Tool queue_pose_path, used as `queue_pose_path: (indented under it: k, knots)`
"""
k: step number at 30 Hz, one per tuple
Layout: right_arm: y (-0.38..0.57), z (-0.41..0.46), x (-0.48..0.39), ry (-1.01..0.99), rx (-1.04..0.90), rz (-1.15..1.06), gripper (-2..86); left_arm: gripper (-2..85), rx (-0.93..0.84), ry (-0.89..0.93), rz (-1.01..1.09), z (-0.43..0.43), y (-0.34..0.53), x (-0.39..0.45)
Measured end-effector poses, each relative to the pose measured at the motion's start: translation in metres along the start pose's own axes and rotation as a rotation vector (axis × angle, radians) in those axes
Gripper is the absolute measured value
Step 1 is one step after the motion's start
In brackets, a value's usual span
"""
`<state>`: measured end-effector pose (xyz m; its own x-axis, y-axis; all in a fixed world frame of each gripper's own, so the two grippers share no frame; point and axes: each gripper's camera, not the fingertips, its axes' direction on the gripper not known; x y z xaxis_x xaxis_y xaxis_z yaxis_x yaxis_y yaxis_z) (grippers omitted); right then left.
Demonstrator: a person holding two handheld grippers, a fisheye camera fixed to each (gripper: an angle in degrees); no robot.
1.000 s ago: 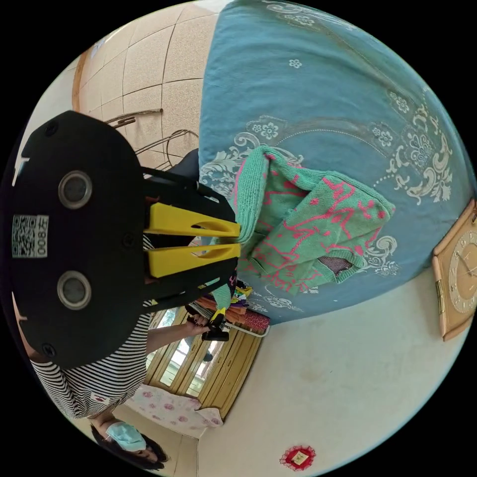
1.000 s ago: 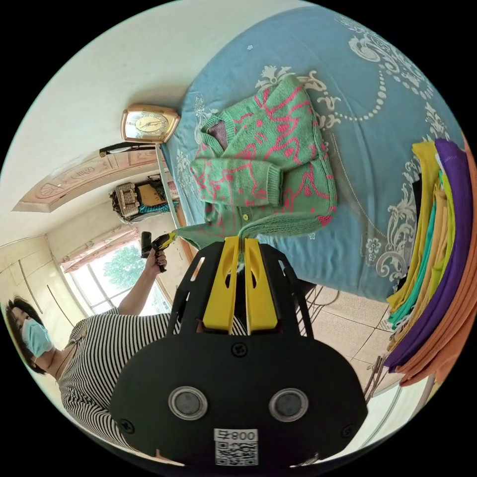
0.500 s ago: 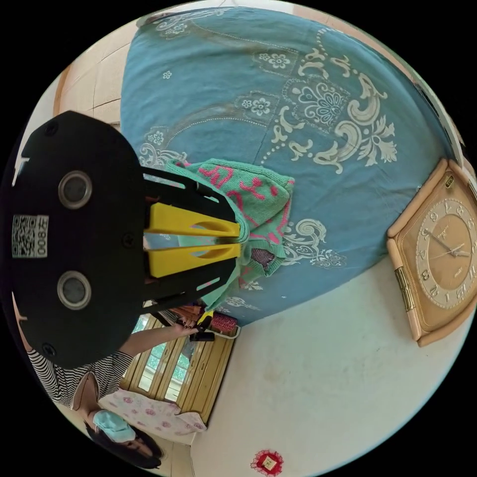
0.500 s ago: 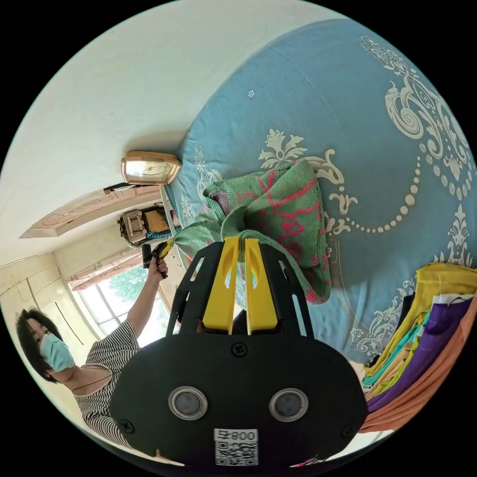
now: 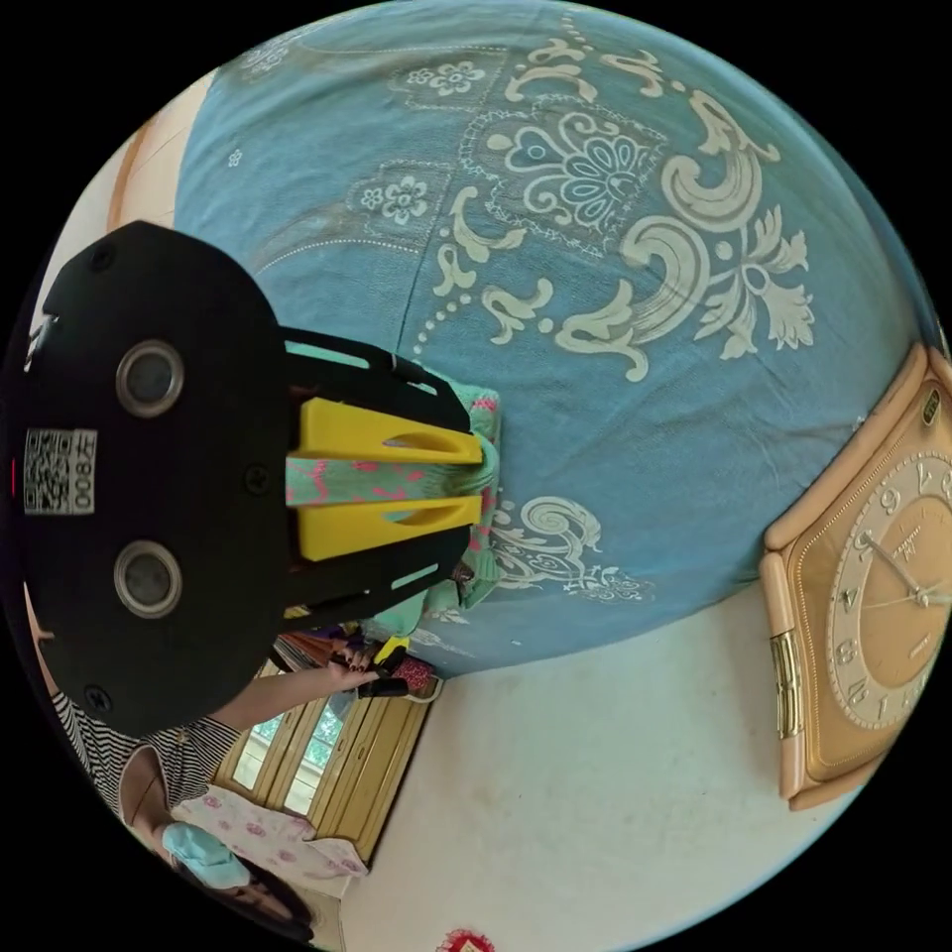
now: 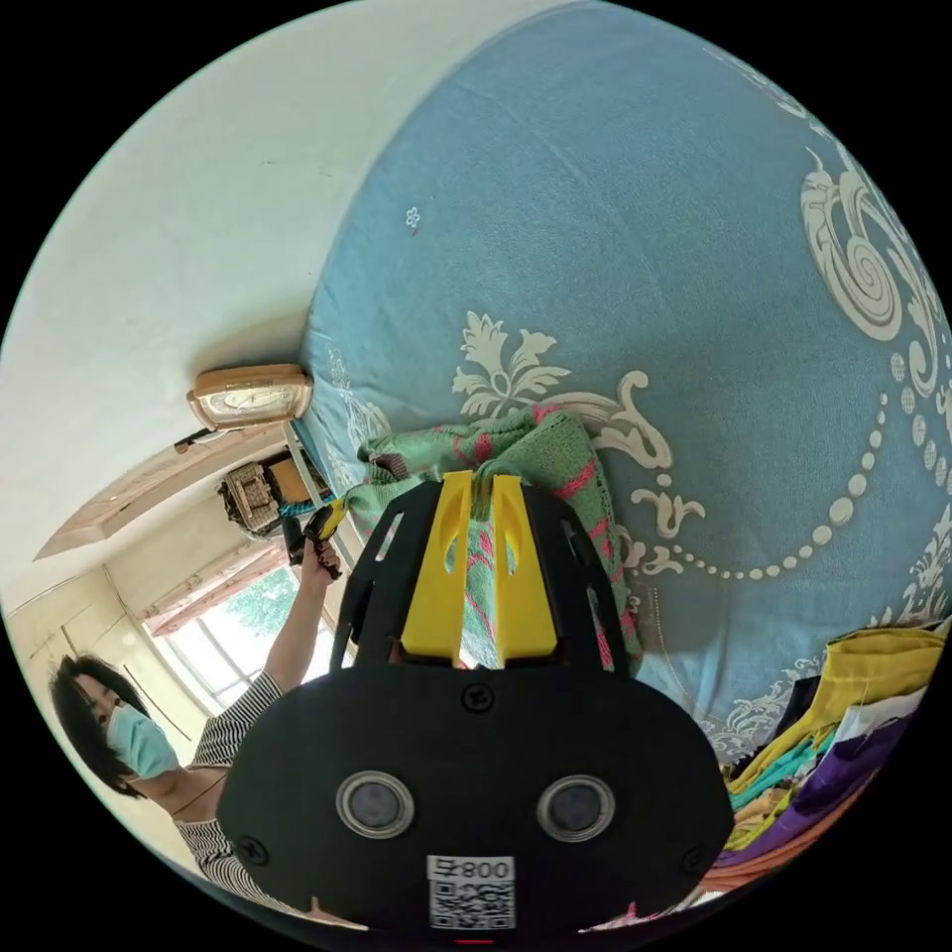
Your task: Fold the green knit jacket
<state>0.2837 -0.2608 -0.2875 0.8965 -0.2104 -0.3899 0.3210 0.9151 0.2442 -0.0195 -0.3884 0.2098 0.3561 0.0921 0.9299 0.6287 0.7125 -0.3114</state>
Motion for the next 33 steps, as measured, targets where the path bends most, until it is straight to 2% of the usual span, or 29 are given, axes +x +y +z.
queue_pose_path:
  k: [4,7,10,12,14,17,21,25,28,33]
  knots:
    - [0.020,0.001,-0.005,-0.037,0.125,-0.015,6.2,8.5,0.119,0.040,0.046,-0.003,0.017,0.003]
    - [0.050,-0.012,-0.016,-0.001,0.274,-0.006,7.9,10.0,0.182,-0.022,0.116,-0.005,0.037,0.025]
    - [0.071,-0.010,-0.045,-0.020,0.347,-0.053,9.4,10.9,0.143,-0.045,0.273,0.017,0.049,0.064]
    - [0.070,0.021,-0.089,0.042,0.280,-0.141,10.0,11.5,0.037,-0.090,0.405,0.050,0.048,0.097]
    - [0.057,0.083,-0.158,0.198,0.138,-0.268,10.7,12.2,-0.081,-0.195,0.565,0.095,0.039,0.138]
    - [0.041,0.154,-0.227,0.362,0.022,-0.385,11.9,12.3,-0.169,-0.319,0.719,0.138,0.023,0.176]
    - [0.030,0.225,-0.271,0.550,-0.054,-0.430,11.9,9.9,-0.311,-0.503,0.777,0.190,0.010,0.188]
    - [0.039,0.239,-0.313,0.643,-0.026,-0.466,7.3,4.9,-0.287,-0.508,0.826,0.192,0.019,0.201]
    - [0.049,0.223,-0.333,0.588,-0.012,-0.480,4.1,3.9,-0.219,-0.461,0.815,0.175,0.028,0.209]
    - [0.074,0.171,-0.384,0.507,0.140,-0.508,3.3,3.5,-0.085,-0.442,0.841,0.147,0.027,0.230]
